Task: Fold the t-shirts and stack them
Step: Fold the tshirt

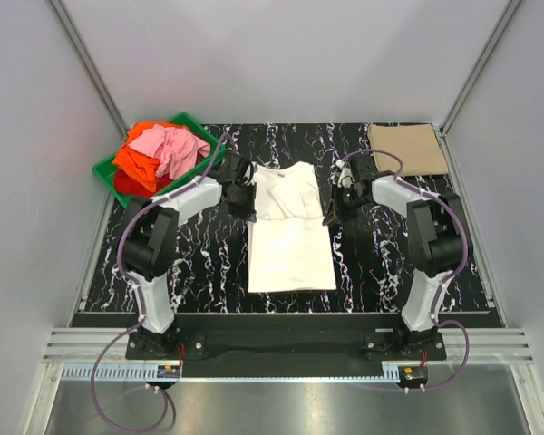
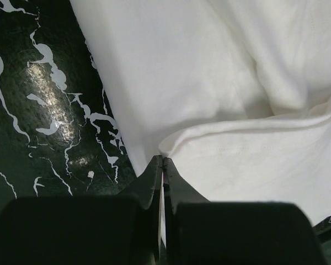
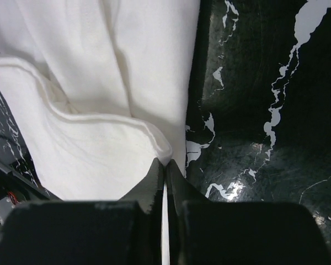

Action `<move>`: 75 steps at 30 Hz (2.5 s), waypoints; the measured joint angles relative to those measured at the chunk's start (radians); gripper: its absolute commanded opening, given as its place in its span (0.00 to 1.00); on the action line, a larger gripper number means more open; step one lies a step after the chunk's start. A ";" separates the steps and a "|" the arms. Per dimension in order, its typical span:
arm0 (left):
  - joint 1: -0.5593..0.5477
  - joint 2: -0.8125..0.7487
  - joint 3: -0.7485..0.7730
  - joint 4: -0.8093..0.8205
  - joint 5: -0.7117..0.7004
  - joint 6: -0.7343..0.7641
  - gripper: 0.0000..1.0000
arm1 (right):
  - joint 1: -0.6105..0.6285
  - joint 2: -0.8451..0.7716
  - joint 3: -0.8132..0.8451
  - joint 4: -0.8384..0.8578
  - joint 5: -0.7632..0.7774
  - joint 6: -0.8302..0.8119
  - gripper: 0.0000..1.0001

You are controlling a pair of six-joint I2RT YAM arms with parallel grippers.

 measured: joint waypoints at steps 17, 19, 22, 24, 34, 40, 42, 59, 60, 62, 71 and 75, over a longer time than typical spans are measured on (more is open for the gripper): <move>0.000 -0.112 0.010 -0.096 -0.123 -0.103 0.00 | 0.000 -0.114 -0.036 0.077 -0.062 0.007 0.00; 0.005 -0.095 0.011 -0.095 -0.133 -0.104 0.00 | 0.000 -0.107 -0.036 0.097 -0.071 0.007 0.00; 0.014 -0.037 0.029 -0.085 -0.135 -0.102 0.00 | 0.000 -0.061 -0.021 0.123 -0.077 0.006 0.01; 0.018 0.013 0.047 -0.067 -0.135 -0.097 0.00 | 0.000 -0.009 -0.004 0.138 -0.077 0.006 0.03; 0.039 0.088 0.083 -0.027 -0.140 -0.072 0.14 | -0.002 0.097 0.030 0.155 -0.072 0.020 0.31; 0.043 0.074 0.116 -0.068 -0.165 -0.045 0.34 | -0.002 0.059 0.042 0.098 0.003 0.056 0.34; 0.043 0.042 0.121 -0.084 -0.170 -0.035 0.34 | -0.002 0.022 0.043 0.064 0.039 0.082 0.35; -0.045 -0.111 -0.024 -0.042 -0.015 -0.047 0.34 | 0.001 -0.023 0.009 0.103 -0.023 0.191 0.07; -0.051 -0.109 -0.036 -0.039 -0.015 -0.050 0.34 | 0.001 0.002 0.012 0.107 -0.023 0.190 0.07; -0.063 -0.106 -0.067 -0.024 -0.016 -0.056 0.34 | 0.001 0.056 0.018 0.111 -0.020 0.190 0.07; -0.082 -0.115 -0.131 -0.039 -0.063 -0.065 0.36 | -0.004 0.090 0.039 0.118 -0.005 0.190 0.10; -0.113 -0.216 -0.136 -0.064 -0.067 -0.074 0.33 | -0.004 -0.021 -0.022 0.096 -0.003 0.197 0.10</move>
